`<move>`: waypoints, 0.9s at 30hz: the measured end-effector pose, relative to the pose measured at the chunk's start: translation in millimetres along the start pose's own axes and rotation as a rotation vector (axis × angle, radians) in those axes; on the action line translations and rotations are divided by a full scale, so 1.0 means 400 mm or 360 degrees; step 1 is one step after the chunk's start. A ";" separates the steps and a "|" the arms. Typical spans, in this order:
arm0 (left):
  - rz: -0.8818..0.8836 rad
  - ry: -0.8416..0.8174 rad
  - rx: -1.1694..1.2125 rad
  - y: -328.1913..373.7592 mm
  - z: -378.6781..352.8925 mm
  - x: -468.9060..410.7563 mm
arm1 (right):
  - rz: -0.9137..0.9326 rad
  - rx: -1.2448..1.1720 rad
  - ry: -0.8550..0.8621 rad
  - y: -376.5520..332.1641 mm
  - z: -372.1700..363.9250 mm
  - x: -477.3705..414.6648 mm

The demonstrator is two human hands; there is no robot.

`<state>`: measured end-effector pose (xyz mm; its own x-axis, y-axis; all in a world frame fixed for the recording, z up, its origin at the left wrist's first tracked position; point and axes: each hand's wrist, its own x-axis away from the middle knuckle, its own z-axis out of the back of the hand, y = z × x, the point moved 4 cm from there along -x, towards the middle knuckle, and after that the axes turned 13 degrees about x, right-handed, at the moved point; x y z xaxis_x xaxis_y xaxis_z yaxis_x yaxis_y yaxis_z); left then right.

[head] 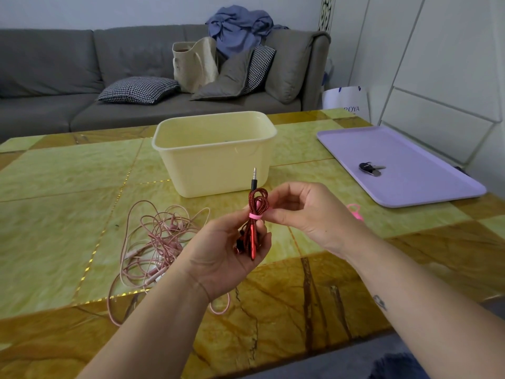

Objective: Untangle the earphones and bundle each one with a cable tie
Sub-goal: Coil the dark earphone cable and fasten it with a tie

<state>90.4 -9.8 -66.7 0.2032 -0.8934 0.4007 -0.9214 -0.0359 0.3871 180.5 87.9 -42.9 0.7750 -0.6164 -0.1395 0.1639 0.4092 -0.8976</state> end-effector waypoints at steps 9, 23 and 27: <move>0.0093 0.0011 -0.0047 -0.003 0.014 -0.007 | 0.0115 0.0177 0.0081 -0.011 -0.014 0.002; -0.0174 0.0017 -0.0419 0.008 0.016 -0.027 | 0.0113 0.0296 0.0168 -0.009 0.002 0.002; -0.0401 0.0006 -0.0681 0.011 0.019 -0.029 | 0.0120 0.0359 0.0230 -0.011 0.000 0.005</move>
<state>81.4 -3.1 -75.8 0.4038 -0.8790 0.2535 -0.6248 -0.0626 0.7782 181.3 84.9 -39.1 0.6978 -0.6613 -0.2751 0.2532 0.5870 -0.7689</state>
